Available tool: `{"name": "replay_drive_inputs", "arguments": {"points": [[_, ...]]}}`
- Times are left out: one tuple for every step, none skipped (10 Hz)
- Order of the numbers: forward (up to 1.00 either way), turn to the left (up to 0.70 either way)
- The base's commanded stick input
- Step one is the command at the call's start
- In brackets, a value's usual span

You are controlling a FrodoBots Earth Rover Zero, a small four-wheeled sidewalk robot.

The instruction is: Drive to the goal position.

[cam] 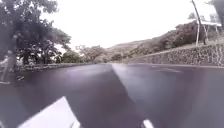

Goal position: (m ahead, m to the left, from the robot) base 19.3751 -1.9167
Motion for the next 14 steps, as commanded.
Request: {"name": "replay_drive_inputs", "arguments": {"points": [[0.70,0.00],[0.70,0.00],[0.70,0.00],[0.70,0.00],[0.70,0.00],[0.70,0.00],[0.70,0.00],[0.70,0.00],[0.70,0.00],[0.70,0.00],[0.70,0.00],[0.70,0.00],[0.70,0.00],[0.70,0.00]]}}
